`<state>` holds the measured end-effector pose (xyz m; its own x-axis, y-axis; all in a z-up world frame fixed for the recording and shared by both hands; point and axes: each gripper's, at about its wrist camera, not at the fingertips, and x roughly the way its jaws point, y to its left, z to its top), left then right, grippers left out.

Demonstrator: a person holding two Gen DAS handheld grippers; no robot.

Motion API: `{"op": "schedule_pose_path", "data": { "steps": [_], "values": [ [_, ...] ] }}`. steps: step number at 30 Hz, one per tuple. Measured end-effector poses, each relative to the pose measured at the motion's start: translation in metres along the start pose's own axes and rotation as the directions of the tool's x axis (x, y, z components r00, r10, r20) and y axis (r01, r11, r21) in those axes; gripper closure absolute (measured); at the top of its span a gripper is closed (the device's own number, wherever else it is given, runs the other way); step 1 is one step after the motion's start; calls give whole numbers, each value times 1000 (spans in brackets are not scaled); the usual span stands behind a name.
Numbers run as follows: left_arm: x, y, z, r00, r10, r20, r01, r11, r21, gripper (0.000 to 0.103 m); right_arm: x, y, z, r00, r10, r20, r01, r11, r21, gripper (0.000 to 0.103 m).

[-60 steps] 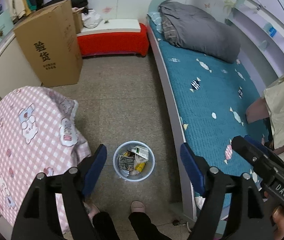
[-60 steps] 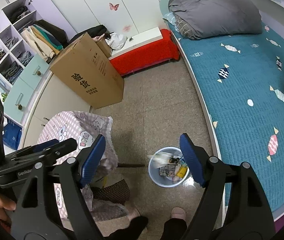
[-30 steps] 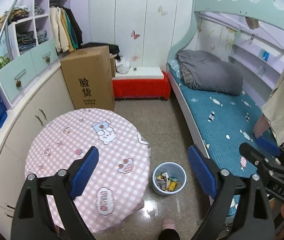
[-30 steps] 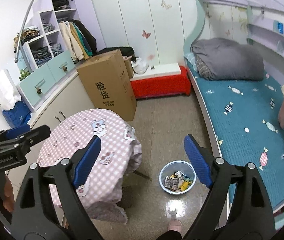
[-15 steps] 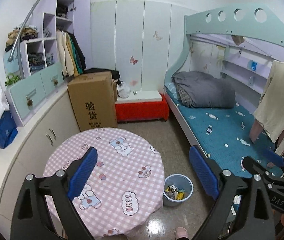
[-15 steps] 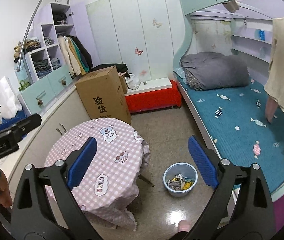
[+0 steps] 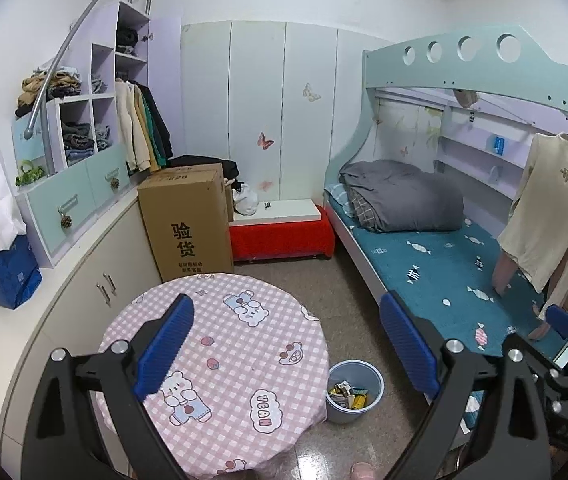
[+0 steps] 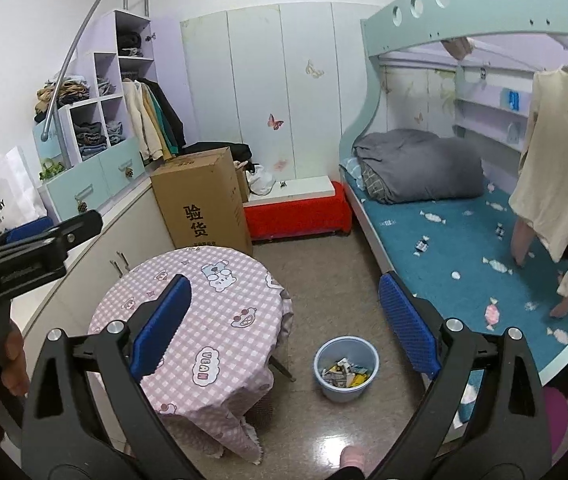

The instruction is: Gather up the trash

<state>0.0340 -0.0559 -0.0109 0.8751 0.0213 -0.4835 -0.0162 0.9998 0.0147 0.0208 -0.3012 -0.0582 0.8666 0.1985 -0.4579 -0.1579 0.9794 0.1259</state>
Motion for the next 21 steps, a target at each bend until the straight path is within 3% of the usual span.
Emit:
{"op": "schedule_pose_path", "data": {
  "steps": [21],
  "values": [
    [-8,-6,-3,1000,-6,17,5,1000,26,11,-3,2,0,1000,-18,19,18,1000,-10,9]
  ]
}}
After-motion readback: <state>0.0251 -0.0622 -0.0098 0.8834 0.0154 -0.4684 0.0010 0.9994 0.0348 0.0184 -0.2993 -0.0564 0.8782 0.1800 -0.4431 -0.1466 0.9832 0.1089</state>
